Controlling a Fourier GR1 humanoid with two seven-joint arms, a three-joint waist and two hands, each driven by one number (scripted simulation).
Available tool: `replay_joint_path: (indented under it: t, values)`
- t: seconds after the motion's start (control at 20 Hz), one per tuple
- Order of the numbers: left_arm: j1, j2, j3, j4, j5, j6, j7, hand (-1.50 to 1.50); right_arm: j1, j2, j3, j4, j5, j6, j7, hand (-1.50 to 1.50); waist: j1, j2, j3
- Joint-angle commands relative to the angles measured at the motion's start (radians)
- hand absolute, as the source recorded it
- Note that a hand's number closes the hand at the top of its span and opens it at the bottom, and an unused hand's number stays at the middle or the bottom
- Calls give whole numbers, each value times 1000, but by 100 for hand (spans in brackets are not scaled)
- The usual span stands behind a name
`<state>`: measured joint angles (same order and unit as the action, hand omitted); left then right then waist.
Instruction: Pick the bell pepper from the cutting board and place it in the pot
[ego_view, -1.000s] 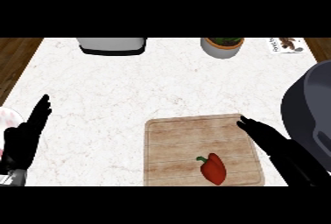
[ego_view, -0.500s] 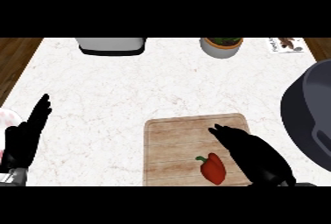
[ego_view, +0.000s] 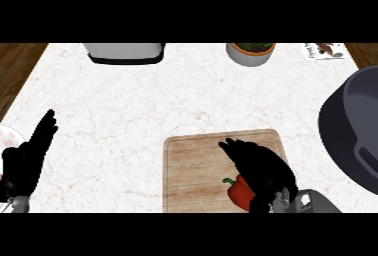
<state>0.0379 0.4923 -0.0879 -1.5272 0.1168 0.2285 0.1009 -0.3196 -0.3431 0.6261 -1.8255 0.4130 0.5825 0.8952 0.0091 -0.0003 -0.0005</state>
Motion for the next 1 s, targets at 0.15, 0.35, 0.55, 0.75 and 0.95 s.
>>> replay_joint_path:
  t: [0.15, 0.35, 0.55, 0.75, 0.95]
  values:
    - [-6, -30, 32, 25, -34, -23, -21, 0, 8, 36, 15, 53, 69, 89, 48, -150, -8, 0, 0]
    - [-8, -57, 43, 23, -56, -22, -6, 0, 5, 125, 39, 122, 128, 86, 78, -150, -7, 0, 0]
    - [-7, -55, 65, 7, -56, -72, 24, 0, 12, 156, 18, 167, 180, 84, 39, -150, -7, 0, 1]
    - [-30, -78, 71, -7, -108, -52, 50, 0, 24, 176, 23, 278, 274, 14, -57, -150, -6, 0, 1]
    - [12, -83, 117, -24, -100, -104, 21, 0, 52, 169, -2, 335, 333, -12, -148, -150, -5, 0, 1]
